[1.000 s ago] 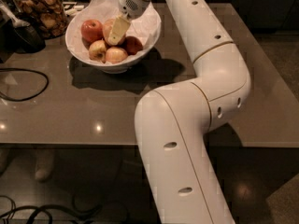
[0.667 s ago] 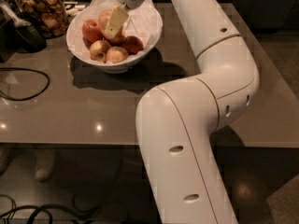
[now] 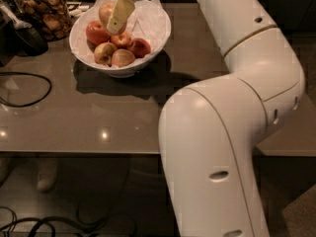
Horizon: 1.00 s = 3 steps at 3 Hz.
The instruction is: Pick apple from white bowl
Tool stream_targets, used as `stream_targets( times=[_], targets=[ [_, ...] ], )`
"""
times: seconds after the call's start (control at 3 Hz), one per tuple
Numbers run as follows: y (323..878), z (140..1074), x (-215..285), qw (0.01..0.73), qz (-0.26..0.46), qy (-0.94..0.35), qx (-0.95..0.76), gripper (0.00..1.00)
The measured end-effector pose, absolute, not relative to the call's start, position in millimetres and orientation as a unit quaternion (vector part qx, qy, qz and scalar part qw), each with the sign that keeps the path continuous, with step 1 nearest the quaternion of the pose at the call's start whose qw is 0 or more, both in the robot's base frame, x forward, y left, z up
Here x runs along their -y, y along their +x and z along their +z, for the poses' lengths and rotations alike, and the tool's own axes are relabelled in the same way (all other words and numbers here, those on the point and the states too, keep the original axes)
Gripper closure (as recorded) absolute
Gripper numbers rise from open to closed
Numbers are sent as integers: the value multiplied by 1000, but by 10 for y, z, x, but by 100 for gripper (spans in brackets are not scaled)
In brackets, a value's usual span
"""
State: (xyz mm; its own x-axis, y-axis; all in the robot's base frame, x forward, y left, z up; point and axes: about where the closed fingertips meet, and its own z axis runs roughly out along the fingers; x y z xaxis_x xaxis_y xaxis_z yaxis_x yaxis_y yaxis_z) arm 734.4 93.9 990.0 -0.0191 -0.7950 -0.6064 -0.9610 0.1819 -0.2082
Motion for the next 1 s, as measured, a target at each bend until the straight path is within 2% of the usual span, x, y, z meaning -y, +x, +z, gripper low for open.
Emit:
stream_targets(
  times=[0.67,1.0],
  targets=[
    [7039,10008,-955,329,143,-632,-687,100],
    [6700,10177,-1015,341,156,-639,-672,100]
  ],
)
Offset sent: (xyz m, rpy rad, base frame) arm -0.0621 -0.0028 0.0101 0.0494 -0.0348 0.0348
